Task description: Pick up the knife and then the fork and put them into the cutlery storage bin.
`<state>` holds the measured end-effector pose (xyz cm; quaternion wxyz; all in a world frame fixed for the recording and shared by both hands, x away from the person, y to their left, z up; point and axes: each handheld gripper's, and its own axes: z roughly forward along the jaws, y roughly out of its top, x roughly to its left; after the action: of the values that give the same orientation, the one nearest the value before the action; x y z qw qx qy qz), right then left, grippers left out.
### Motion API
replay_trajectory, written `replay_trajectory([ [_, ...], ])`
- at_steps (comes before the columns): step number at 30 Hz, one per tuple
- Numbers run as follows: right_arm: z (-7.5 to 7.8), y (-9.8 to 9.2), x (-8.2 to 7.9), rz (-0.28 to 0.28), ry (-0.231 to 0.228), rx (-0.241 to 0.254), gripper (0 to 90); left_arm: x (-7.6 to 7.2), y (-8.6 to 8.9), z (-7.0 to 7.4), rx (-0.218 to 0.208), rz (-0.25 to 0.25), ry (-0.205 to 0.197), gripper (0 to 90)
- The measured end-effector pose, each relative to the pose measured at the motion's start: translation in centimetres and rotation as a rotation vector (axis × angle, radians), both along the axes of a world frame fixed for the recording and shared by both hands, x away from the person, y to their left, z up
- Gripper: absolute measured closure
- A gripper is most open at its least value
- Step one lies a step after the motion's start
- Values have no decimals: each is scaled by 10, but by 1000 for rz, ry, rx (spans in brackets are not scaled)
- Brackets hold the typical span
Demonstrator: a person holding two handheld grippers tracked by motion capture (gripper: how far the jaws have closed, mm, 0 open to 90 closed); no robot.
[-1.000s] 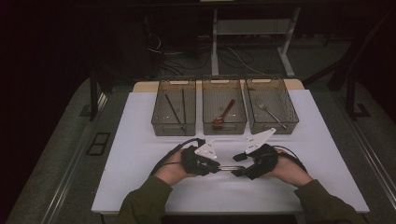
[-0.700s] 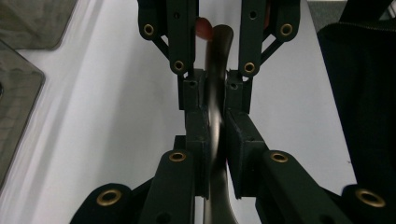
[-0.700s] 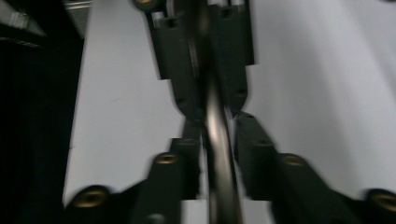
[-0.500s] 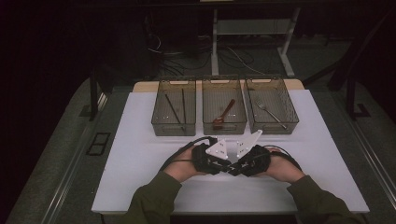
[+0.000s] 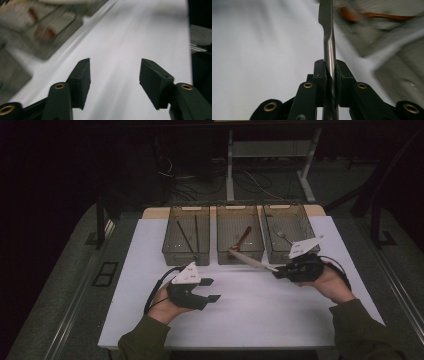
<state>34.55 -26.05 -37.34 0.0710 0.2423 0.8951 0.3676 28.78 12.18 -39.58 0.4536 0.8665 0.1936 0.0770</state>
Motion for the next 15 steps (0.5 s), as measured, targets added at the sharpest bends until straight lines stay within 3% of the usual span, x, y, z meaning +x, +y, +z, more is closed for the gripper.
replay_trajectory([
  [7,14,-40,38,-225,-11,-24,818,-2,30,-24,17,84,59,321],
  [15,13,-68,84,-429,55,-25,829,-3,33,-28,8,91,68,275],
])
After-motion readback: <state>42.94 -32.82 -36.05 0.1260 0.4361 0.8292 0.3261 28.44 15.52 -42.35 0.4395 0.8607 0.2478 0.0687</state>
